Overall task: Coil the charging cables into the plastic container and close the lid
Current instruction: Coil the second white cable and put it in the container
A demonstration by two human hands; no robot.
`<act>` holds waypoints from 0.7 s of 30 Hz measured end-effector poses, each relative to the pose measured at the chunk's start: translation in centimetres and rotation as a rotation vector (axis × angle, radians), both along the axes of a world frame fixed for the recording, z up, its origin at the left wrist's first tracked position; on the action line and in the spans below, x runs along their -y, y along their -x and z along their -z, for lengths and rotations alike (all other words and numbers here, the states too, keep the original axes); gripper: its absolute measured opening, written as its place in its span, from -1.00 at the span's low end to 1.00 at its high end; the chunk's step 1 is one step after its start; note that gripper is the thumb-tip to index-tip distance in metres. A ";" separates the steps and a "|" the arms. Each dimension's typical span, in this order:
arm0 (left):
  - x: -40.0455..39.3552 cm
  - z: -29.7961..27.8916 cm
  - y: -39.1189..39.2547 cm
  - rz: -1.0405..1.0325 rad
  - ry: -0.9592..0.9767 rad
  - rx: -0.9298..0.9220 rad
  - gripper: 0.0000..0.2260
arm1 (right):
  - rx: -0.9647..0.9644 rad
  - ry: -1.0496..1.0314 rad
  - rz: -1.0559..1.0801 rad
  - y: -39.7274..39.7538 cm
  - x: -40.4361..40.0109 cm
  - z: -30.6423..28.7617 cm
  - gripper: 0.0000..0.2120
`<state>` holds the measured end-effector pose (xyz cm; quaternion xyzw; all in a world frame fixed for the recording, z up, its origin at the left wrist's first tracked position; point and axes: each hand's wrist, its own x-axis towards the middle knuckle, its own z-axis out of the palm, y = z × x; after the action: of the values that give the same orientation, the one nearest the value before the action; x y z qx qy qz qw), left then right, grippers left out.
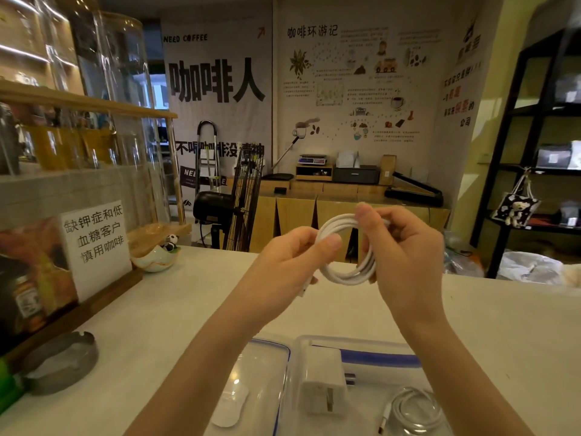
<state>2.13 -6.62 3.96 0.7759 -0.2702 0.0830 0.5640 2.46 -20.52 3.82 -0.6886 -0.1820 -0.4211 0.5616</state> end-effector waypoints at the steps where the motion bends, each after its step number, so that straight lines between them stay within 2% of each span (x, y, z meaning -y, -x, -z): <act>1: 0.1 0.1 0.1 -0.031 -0.030 0.062 -0.67 | -0.002 -0.036 -0.004 0.0 0.1 -0.1 -0.86; 3: 0.6 0.4 0.4 -0.019 -0.035 0.121 -0.67 | -0.002 -0.082 -0.017 0.1 0.3 -0.2 -0.85; 8: 1.6 0.8 0.6 0.081 0.179 0.009 -0.73 | -0.057 -0.196 -0.069 -0.1 -0.1 0.5 -0.84; 11: 1.8 0.6 0.3 0.022 0.162 0.035 -0.75 | -0.067 -0.098 -0.045 -0.3 0.1 0.3 -0.84; 13: 1.5 0.5 0.1 -0.079 0.082 0.069 -0.74 | -0.064 0.114 0.042 -0.5 0.7 0.0 -0.82; 16: 0.6 0.8 -0.7 -0.293 -0.214 0.192 -0.74 | -0.036 0.466 0.266 -0.8 1.5 -0.1 -0.77; 18: 0.2 1.1 -1.2 -0.398 -0.355 0.233 -0.75 | 0.019 0.629 0.395 -0.6 1.4 -0.3 -0.76; 20: 0.0 1.3 -1.6 -0.473 -0.460 0.266 -0.76 | -0.025 0.701 0.373 0.0 1.0 -0.6 -0.80; 21: -0.1 1.3 -1.7 -0.505 -0.510 0.293 -0.77 | -0.112 0.680 0.261 0.4 0.9 -0.8 -0.82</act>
<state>3.87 -6.56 2.62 0.9132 -0.1604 0.2591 0.2703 2.07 -21.44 4.65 -0.8753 -0.1912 -0.3662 0.2513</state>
